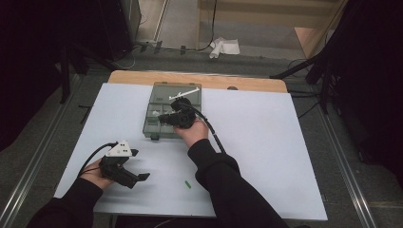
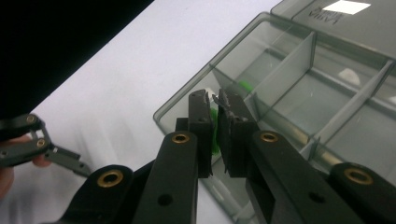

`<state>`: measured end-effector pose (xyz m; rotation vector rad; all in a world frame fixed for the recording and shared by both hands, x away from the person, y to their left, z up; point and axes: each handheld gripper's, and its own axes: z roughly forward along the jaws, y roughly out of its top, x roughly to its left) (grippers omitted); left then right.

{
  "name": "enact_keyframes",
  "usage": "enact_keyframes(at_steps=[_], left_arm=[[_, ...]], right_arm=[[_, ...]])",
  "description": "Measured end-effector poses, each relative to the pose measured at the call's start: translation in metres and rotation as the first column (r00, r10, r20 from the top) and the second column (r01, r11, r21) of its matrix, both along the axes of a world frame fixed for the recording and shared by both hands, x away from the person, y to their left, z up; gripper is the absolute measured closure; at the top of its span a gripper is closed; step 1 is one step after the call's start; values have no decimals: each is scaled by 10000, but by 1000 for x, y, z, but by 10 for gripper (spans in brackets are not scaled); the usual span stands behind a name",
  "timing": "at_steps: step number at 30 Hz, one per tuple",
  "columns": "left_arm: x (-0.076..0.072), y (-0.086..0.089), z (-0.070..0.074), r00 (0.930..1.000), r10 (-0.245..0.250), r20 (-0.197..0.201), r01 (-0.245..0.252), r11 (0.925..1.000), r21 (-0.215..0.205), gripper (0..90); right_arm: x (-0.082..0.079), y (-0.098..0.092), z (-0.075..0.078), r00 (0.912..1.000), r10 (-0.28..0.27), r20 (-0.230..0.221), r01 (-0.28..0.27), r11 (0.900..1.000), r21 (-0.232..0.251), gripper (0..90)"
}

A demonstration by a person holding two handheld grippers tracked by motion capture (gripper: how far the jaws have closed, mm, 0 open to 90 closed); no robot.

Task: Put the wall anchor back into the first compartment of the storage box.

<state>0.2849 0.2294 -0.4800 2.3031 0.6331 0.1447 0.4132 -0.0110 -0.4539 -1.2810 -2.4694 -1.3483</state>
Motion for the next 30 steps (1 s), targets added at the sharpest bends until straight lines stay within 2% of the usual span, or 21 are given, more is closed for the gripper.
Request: enact_keyframes(at_steps=[4, 7, 8, 13, 17, 18, 22, 30], left_arm=[[0, 0, 1, 10000, -34, -8, 34, 9999, 127, 19], [0, 0, 1, 10000, -30, 4, 30, 10000, 0, 19], [0, 0, 2, 10000, -56, -37, 57, 9998, 173, 19], [0, 0, 2, 10000, -72, -31, 73, 9998, 162, 19], [-1, 0, 2, 10000, -76, -35, 77, 9999, 137, 19], [-1, 0, 1, 10000, -73, 55, 73, 10000, -57, 19], [-1, 0, 2, 9999, -89, 88, 90, 9999, -66, 19], [-1, 0, 2, 9999, -151, 47, 151, 9999, -80, 19]], right_arm=[[6, 2, 0, 9999, -111, 24, 112, 9999, -24, 853], [10, 5, 0, 9998, -186, -59, 186, 9998, -75, 852], [11, 5, -1, 9997, -218, -84, 217, 9997, -106, 852], [16, 11, -2, 9994, -340, -62, 340, 9994, -92, 852], [19, 16, -2, 9993, -370, 9, 370, 9991, -222, 851], [21, 17, -3, 9993, -369, 22, 369, 9990, -262, 851], [26, 19, -2, 9989, -469, 21, 469, 9987, -194, 850], [36, 28, -4, 9985, -547, -58, 544, 9976, -439, 849]])
